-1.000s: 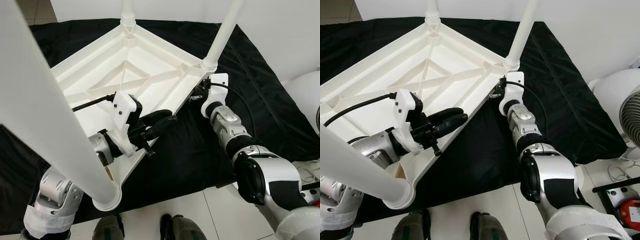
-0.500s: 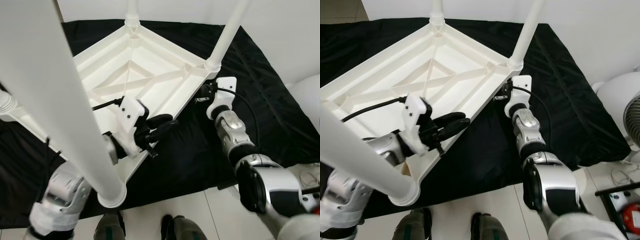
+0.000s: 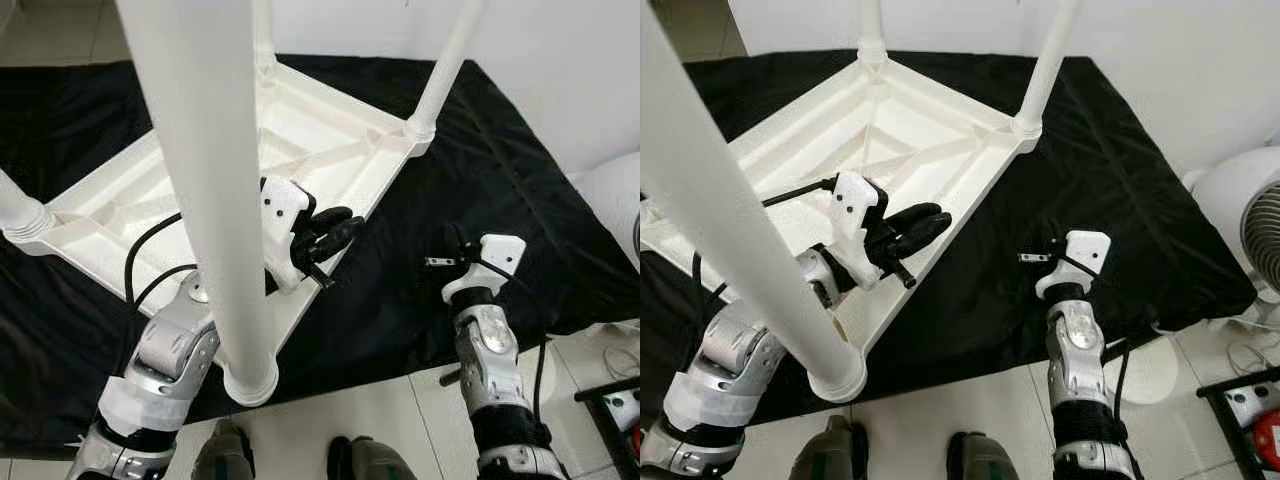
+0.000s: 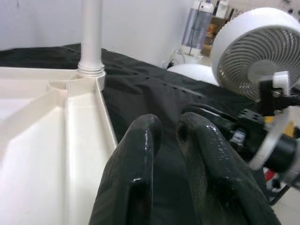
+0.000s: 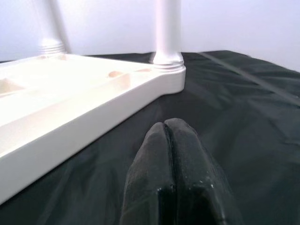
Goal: Building children table
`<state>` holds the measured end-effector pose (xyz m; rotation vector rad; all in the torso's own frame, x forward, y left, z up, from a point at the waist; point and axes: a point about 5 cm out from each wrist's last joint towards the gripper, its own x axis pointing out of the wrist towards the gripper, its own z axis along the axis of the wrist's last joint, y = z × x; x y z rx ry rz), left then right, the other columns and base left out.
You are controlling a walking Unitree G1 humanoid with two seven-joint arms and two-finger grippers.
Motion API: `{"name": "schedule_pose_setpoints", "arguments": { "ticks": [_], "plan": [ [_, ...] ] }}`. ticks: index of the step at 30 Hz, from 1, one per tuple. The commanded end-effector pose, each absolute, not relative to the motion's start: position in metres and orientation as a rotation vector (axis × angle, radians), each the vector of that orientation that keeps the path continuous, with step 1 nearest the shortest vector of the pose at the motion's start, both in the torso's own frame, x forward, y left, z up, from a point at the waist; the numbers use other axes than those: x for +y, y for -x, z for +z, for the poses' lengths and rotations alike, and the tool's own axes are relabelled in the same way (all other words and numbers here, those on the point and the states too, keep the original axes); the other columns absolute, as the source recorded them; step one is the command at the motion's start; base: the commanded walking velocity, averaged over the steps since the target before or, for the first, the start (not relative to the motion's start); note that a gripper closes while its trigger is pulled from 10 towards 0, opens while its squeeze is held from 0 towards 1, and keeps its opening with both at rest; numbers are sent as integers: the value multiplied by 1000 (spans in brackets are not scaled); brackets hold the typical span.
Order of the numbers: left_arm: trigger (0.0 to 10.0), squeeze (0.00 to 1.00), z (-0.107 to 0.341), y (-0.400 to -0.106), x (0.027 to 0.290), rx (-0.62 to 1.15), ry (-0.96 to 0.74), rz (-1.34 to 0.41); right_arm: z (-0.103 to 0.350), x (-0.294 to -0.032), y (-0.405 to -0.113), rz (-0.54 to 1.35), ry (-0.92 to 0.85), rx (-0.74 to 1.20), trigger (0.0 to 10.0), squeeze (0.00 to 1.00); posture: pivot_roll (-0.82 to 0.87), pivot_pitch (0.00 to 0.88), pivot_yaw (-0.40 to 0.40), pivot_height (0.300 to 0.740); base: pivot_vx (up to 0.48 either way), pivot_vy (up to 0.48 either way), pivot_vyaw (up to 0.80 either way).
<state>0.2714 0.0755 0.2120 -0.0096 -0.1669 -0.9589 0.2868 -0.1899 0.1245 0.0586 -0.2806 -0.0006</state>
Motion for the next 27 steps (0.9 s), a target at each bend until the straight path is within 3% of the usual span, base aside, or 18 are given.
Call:
{"name": "schedule_pose_setpoints", "arguments": {
  "ticks": [1,5,16,20,27],
  "plan": [
    [10000,0,210,-257,74,-191,-24,-1223,122,-198,-279,-30,-67,-265,10000,0,79,106,-35,740,0,0,0],
    [10000,0,204,-257,90,-185,-25,-1274,133,-204,-260,-30,-58,-262,10000,0,70,100,-34,740,0,0,0],
    [10000,0,189,-266,129,-118,-164,-1281,153,-201,-251,90,-4,-284,10000,0,63,94,-47,740,0,0,0],
    [10000,0,174,-276,161,-6,-189,-1195,157,-207,-247,109,34,-257,10000,0,63,90,-50,740,0,0,0],
    [10000,0,170,-295,192,-1,-249,-1080,163,-202,-243,145,37,-244,10000,0,65,84,-49,740,0,0,0]
  ]
}}
